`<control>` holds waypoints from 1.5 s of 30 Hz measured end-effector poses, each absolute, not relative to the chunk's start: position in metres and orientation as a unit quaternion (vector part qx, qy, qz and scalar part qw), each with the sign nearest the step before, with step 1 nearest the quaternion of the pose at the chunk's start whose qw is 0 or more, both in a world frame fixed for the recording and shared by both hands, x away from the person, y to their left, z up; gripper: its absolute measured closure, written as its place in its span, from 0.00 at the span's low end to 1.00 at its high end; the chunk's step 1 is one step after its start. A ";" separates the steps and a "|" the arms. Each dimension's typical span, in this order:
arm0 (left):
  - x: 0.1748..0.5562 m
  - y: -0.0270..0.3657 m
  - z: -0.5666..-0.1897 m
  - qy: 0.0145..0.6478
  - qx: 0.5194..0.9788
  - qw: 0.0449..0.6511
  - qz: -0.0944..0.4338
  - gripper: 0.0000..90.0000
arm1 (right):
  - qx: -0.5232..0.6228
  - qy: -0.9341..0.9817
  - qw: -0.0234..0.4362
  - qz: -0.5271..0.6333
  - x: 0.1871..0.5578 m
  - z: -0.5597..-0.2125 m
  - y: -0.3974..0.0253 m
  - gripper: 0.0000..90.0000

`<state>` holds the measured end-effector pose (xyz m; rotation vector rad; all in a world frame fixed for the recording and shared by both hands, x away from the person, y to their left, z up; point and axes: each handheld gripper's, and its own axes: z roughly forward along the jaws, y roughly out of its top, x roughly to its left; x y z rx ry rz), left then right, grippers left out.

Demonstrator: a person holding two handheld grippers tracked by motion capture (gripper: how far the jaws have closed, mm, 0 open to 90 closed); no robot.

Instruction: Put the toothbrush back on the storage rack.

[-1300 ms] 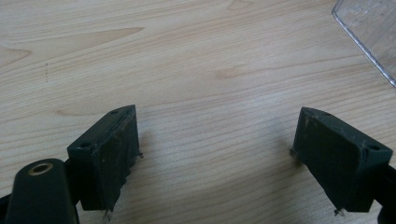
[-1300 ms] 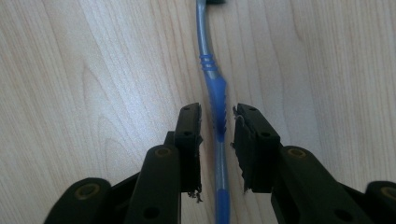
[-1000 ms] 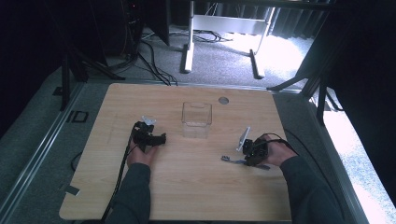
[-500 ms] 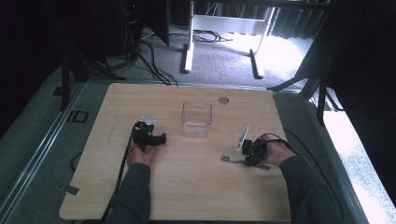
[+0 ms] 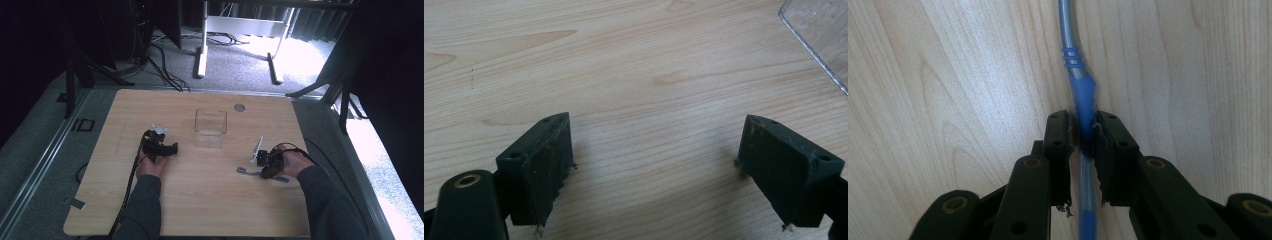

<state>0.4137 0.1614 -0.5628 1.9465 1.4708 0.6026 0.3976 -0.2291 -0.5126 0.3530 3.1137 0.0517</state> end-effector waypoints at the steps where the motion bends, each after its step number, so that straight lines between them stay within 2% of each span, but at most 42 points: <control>1: 0.414 0.161 -0.563 0.557 0.737 0.309 0.228 0.16 | 0.112 0.994 0.003 0.016 0.398 -0.513 -0.229 0.85; 30: 0.414 0.161 -0.563 0.557 0.737 0.309 0.228 0.16 | 0.103 0.995 0.014 0.005 0.396 -0.515 -0.222 0.91; 45: 0.414 0.161 -0.563 0.557 0.737 0.309 0.228 0.16 | 0.115 0.992 0.025 0.049 0.396 -0.498 -0.228 0.92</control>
